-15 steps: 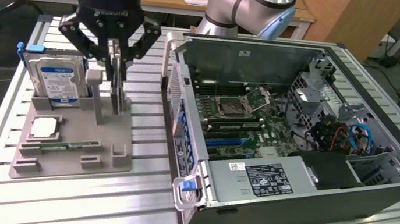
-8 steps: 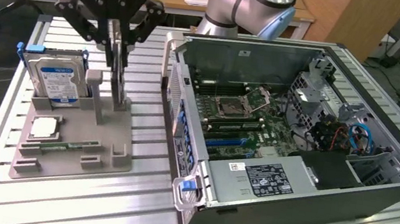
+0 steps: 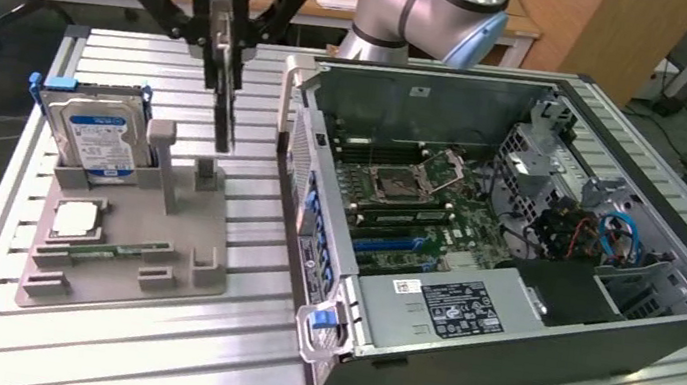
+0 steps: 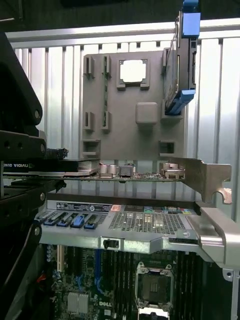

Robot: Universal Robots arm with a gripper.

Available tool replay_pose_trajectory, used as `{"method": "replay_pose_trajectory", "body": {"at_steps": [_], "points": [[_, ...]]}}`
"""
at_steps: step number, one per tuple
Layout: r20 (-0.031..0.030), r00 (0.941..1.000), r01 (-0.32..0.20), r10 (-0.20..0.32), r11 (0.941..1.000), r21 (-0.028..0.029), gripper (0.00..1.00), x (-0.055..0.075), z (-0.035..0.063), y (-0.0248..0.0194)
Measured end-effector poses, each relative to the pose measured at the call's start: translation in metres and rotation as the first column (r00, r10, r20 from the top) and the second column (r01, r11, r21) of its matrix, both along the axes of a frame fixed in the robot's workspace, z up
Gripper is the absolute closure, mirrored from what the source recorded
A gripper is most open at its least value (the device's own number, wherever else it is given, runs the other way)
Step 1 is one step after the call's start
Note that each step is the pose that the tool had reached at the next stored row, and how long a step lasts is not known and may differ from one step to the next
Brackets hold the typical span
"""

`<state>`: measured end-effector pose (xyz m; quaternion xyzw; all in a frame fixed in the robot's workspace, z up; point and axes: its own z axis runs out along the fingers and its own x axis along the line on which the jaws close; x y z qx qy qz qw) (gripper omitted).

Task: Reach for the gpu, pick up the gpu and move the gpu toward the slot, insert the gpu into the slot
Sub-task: 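Pick up the gpu and move the gpu toward the slot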

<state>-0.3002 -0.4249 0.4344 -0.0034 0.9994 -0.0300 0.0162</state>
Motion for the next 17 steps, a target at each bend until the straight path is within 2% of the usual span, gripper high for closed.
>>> {"method": "replay_pose_trajectory", "body": {"at_steps": [4, 17], "points": [[-0.0043, 1.0, 0.0, 0.0, 1.0, -0.0034, 0.75, 0.015, 0.0096, 0.0], [-0.0222, 0.9998, 0.0, 0.0, 1.0, -0.0036, 0.75, 0.074, 0.0123, 0.0]]}}
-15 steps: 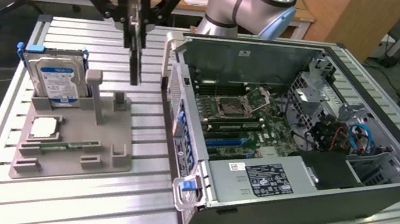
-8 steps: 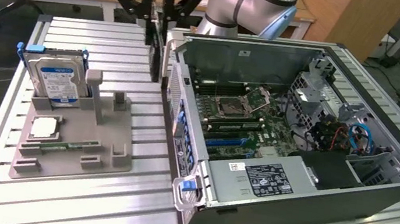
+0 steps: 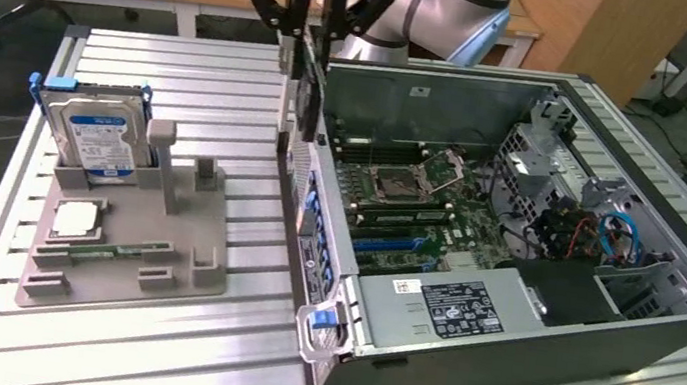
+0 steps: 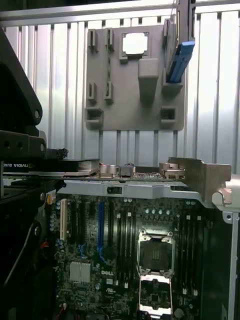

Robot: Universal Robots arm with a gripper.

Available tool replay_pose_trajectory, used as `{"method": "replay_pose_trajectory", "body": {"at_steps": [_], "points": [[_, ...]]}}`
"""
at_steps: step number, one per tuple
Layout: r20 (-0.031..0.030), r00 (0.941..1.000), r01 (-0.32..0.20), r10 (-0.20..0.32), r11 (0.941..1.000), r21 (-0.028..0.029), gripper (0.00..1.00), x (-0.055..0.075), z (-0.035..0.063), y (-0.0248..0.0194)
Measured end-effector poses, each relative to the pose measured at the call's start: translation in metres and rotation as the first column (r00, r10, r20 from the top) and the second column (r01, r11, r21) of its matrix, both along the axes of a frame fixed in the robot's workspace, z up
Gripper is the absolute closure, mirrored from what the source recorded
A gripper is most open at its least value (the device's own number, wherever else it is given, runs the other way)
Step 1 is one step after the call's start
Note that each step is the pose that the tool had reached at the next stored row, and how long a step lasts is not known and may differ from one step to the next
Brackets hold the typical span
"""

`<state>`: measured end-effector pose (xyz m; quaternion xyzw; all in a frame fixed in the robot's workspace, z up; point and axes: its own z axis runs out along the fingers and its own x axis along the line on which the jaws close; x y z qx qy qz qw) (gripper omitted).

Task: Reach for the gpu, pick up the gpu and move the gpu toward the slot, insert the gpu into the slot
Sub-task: 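Pick up the gpu and move the gpu toward the slot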

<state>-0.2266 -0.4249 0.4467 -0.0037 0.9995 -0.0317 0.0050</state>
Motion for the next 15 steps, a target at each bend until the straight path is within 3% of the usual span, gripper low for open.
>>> {"method": "replay_pose_trajectory", "body": {"at_steps": [15], "points": [[-0.0001, 1.0, 0.0, 0.0, 1.0, 0.0, 0.75, 0.064, -0.0016, 0.0]]}}
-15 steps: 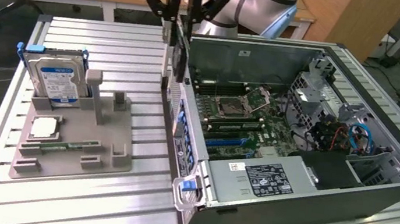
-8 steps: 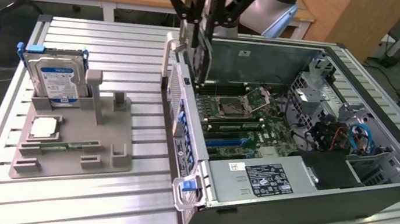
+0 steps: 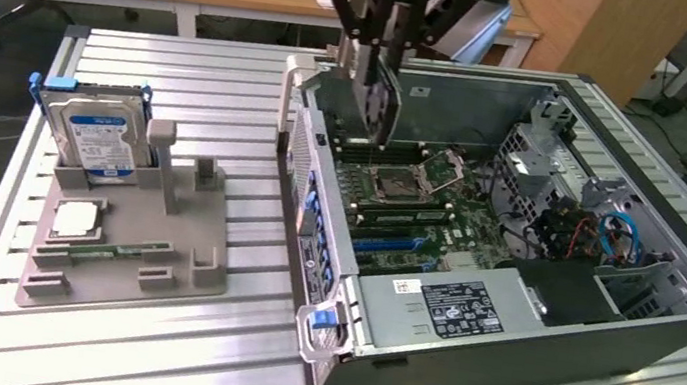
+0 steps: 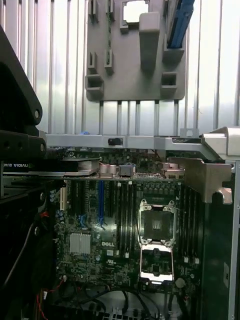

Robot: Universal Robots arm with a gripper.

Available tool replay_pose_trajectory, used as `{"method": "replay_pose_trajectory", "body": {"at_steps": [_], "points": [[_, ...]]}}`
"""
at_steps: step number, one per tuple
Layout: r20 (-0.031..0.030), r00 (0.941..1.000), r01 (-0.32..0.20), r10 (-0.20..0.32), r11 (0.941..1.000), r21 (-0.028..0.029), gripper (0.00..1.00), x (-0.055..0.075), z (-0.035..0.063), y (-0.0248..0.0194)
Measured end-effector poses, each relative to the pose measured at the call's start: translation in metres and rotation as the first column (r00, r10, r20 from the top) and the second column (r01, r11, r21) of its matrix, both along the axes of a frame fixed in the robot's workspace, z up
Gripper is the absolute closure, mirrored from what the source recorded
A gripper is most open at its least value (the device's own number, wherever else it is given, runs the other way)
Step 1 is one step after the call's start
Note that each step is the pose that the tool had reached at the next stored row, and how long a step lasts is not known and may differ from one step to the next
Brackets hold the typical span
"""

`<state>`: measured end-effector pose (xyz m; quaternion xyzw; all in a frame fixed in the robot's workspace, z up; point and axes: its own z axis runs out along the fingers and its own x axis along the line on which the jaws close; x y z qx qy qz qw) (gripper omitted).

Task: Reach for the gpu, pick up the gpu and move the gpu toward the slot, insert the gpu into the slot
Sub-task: 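Pick up the gpu and move the gpu toward the slot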

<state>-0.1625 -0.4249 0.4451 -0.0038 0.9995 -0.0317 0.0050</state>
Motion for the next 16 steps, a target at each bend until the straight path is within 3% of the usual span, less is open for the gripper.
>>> {"method": "replay_pose_trajectory", "body": {"at_steps": [6, 16], "points": [[0.0002, 1.0, 0.0, 0.0, 1.0, 0.0057, 0.75, 0.026, -0.001, 0.0], [0.0039, 1.0, 0.0, 0.0, 1.0, 0.0057, 0.75, 0.063, -0.0045, 0.0]]}}
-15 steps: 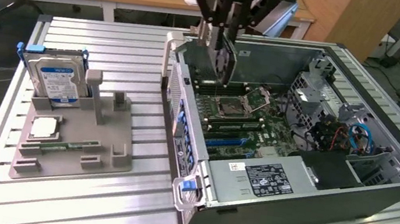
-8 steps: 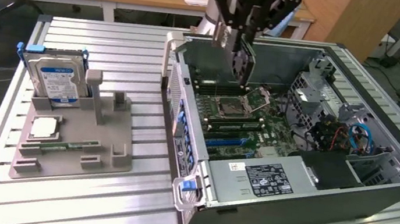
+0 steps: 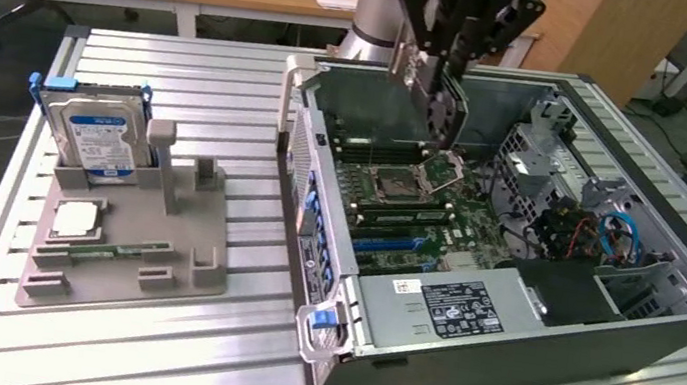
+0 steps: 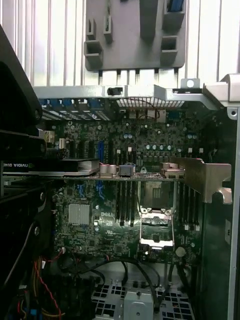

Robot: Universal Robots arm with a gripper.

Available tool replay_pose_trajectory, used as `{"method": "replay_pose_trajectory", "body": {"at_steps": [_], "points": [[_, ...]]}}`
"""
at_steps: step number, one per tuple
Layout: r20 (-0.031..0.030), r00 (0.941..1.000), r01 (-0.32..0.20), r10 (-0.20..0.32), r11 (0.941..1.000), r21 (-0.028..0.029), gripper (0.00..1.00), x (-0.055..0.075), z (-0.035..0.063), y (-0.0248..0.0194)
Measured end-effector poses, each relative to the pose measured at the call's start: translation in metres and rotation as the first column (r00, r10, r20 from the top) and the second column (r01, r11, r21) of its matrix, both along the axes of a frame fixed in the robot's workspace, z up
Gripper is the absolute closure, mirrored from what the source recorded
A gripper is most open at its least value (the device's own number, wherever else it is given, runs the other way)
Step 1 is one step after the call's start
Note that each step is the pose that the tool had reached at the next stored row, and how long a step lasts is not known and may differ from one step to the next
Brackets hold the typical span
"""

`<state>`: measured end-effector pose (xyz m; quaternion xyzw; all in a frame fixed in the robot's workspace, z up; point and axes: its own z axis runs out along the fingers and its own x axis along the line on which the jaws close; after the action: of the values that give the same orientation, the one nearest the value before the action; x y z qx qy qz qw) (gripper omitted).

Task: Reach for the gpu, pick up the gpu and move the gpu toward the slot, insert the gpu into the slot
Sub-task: 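Pick up the gpu and move the gpu toward the slot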

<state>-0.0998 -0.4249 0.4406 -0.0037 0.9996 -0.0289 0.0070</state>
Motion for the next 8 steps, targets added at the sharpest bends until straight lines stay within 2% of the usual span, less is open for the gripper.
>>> {"method": "replay_pose_trajectory", "body": {"at_steps": [8], "points": [[0.0036, 1.0, 0.0, 0.0, 1.0, -0.0001, 0.75, 0.031, -0.0022, 0.0]]}}
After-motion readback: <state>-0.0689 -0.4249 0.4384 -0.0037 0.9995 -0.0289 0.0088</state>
